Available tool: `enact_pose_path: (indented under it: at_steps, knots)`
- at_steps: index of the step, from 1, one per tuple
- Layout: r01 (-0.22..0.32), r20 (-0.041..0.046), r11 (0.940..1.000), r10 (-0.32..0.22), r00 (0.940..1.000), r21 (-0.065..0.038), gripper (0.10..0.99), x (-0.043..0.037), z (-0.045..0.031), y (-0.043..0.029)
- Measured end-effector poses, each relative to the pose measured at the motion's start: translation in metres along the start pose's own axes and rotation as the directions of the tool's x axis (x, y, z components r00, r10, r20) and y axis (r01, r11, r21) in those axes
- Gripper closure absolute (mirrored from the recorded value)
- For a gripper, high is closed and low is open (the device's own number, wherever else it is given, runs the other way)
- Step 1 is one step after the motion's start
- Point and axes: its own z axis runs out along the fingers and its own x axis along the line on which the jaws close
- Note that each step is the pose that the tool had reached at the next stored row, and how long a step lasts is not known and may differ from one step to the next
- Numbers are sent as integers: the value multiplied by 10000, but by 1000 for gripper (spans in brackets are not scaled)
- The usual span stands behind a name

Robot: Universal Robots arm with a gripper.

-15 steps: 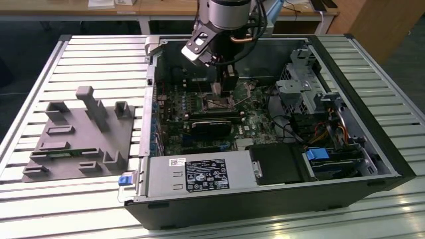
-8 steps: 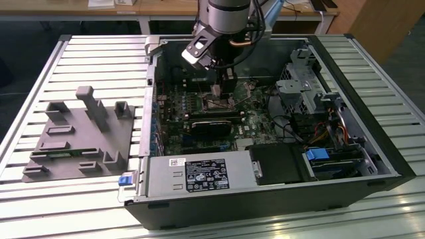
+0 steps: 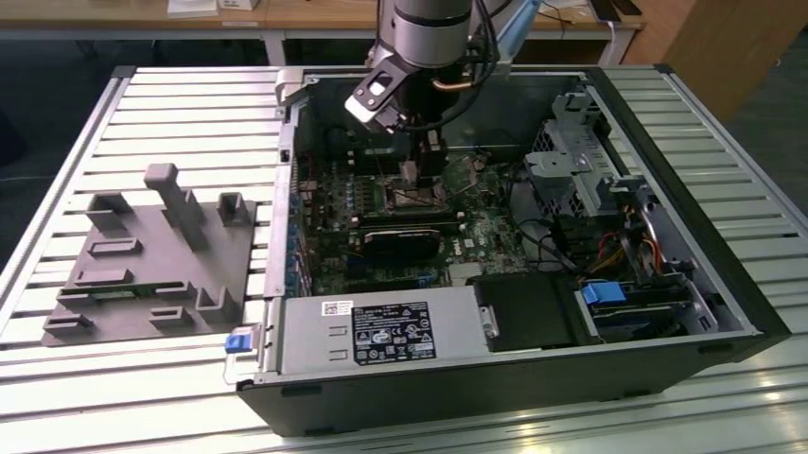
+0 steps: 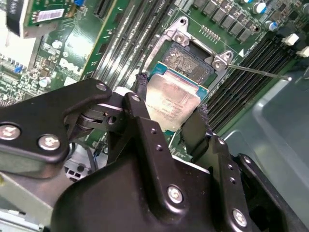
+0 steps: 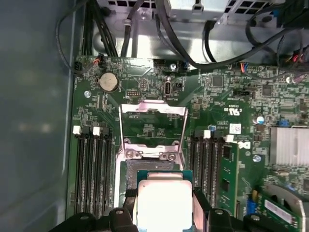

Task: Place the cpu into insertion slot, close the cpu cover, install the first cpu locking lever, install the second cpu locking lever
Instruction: 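Place the cpu into insertion slot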

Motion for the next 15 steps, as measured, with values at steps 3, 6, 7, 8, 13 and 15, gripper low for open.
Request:
enact_pose_path:
  at_steps: [3,6,7,8,13,15]
  knots:
    - [-69,3,10000,69,10000,0,549,12,47,-18]
    - [-68,4,10000,68,10000,-5,549,19,95,-44]
    - [-68,3,10000,68,10000,-6,549,21,112,-49]
    - [-69,4,10000,69,10000,-7,549,23,129,-53]
    - [-69,2,10000,69,10000,-9,549,35,207,-60]
    - [-69,2,10000,69,10000,-9,549,36,227,-63]
